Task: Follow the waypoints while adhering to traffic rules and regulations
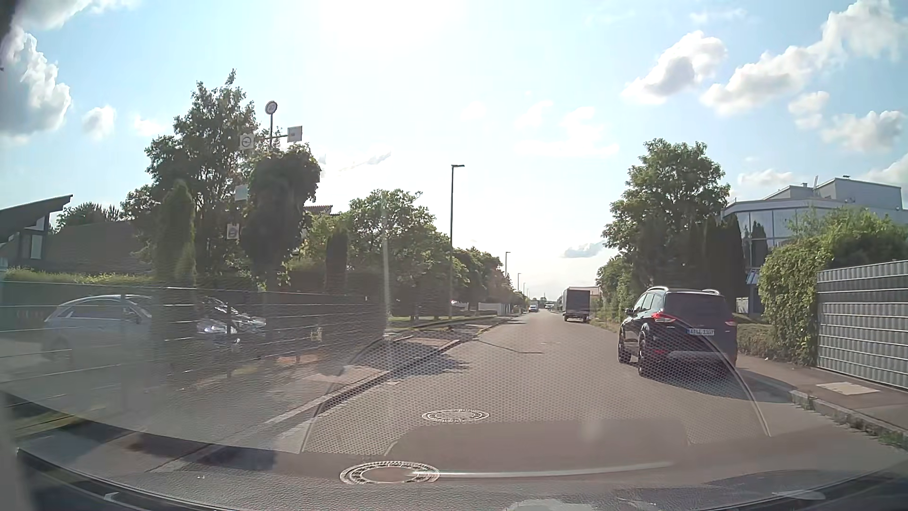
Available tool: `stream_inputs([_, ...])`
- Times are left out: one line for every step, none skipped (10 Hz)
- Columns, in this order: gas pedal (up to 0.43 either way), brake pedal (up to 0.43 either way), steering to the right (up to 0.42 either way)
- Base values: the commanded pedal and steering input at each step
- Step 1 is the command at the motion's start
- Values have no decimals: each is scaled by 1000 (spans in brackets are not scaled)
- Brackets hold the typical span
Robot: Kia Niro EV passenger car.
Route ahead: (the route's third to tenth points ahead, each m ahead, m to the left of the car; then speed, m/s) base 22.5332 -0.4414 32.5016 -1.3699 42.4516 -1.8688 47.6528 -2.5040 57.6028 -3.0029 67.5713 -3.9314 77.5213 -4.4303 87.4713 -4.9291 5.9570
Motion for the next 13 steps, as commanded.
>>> stream_inputs([287,12,56])
stream_inputs([287,12,53])
stream_inputs([287,12,51])
stream_inputs([311,12,50])
stream_inputs([311,12,50])
stream_inputs([311,12,48])
stream_inputs([311,12,42])
stream_inputs([311,12,34])
stream_inputs([311,12,30])
stream_inputs([331,12,30])
stream_inputs([331,12,29])
stream_inputs([331,12,27])
stream_inputs([331,12,21])
